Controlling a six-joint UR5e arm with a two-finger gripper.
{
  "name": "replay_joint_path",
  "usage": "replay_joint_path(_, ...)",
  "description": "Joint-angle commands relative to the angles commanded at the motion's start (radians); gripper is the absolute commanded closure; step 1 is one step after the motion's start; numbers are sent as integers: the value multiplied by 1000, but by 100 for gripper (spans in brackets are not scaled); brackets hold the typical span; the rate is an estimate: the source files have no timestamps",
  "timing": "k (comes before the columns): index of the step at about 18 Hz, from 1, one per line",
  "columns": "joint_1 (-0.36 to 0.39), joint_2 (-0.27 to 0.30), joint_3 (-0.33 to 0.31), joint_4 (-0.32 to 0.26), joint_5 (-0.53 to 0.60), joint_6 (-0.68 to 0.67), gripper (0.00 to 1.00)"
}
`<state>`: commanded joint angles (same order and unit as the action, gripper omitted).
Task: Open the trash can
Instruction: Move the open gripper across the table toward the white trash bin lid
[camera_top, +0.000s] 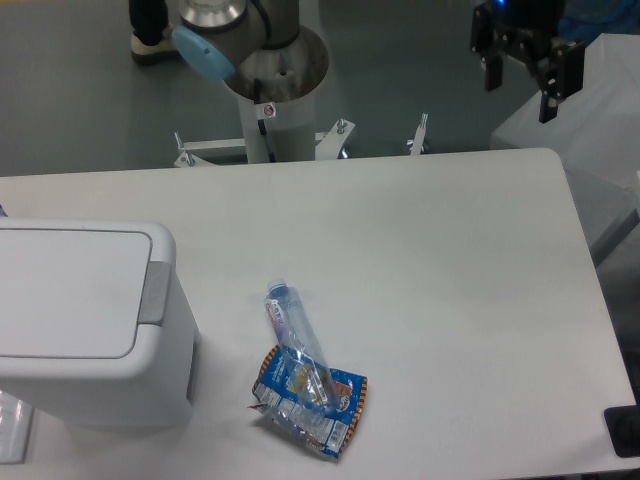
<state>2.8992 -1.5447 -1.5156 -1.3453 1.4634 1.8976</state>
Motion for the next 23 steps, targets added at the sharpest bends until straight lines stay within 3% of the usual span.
replay_joint_path(7, -9, -5, 9, 0, -5, -59, 0)
replay_joint_path(10, -66, -14, 14, 9, -41, -300, 0)
replay_joint_path(23, -437, -140, 35, 366, -41, -1357, 0)
